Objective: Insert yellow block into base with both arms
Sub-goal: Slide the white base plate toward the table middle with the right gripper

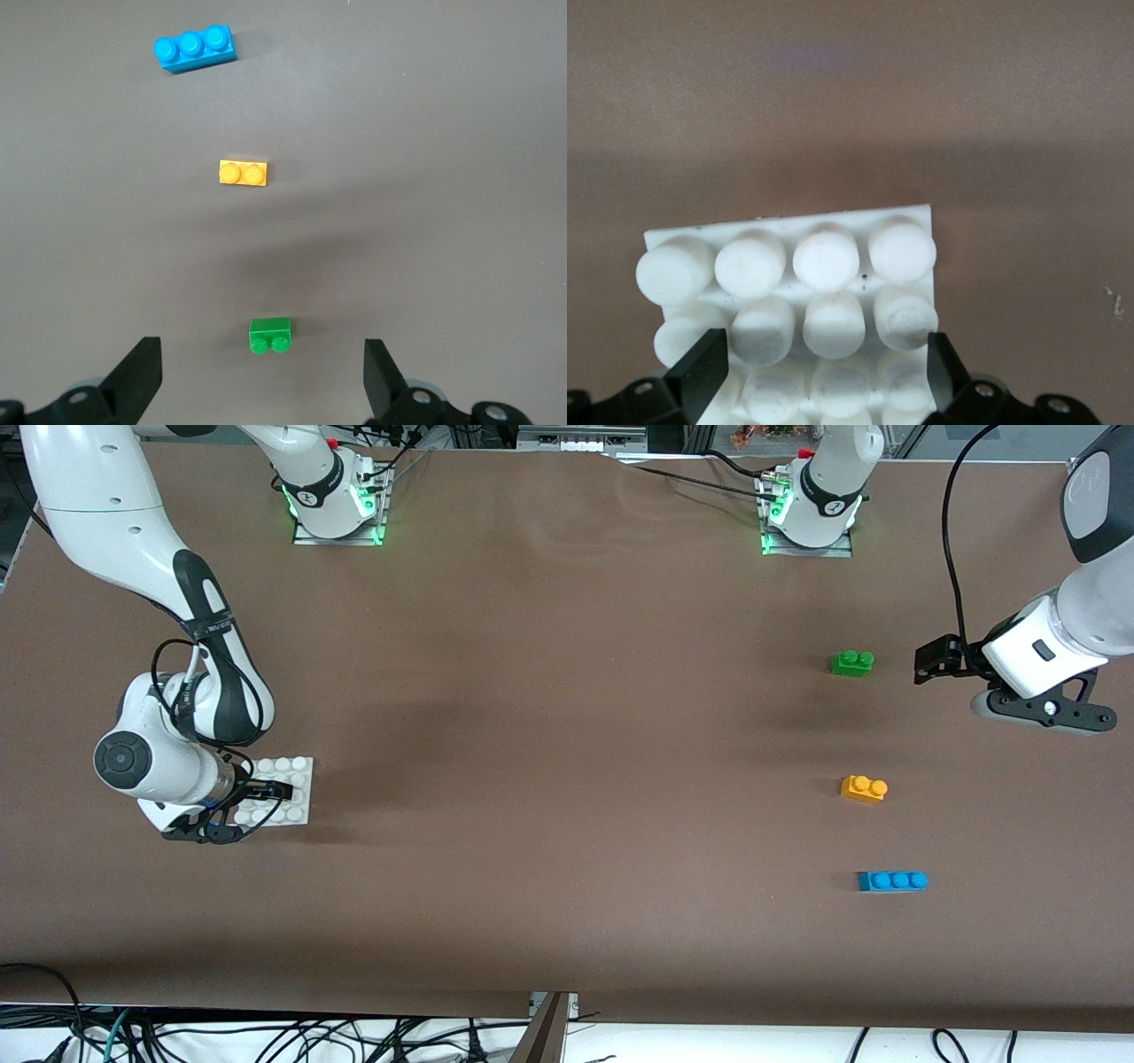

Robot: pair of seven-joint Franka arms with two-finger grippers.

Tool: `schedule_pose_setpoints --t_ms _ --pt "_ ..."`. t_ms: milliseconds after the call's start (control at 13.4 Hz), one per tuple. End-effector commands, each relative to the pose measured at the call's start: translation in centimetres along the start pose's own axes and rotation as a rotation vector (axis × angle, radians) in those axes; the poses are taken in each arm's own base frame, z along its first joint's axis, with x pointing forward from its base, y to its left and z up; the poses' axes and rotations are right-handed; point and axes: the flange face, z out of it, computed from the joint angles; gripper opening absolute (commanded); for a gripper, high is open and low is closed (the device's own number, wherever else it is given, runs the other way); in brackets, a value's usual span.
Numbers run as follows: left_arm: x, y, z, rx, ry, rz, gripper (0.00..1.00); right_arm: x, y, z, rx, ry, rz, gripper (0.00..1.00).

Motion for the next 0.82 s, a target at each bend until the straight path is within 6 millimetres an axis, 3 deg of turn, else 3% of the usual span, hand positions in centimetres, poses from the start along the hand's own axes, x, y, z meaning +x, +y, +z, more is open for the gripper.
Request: schedule_pose_setpoints --t_ms 0,298,745 --pt "0.0 -0.3 -0.6 0.001 -0.006 0.017 1.0 -0.7 -0.1 0.8 -0.002 -0.009 -0.012 1.0" --pt "0.0 -0.4 -0.5 0.001 -0.006 0.015 1.0 -0.8 0.0 0.7 -0.002 -0.016 -0.047 1.0" --pt "0.0 -0.4 -0.5 0.001 -0.006 0.015 1.0 -0.8 -0.4 2.7 -0.002 -0.002 -0.066 1.0"
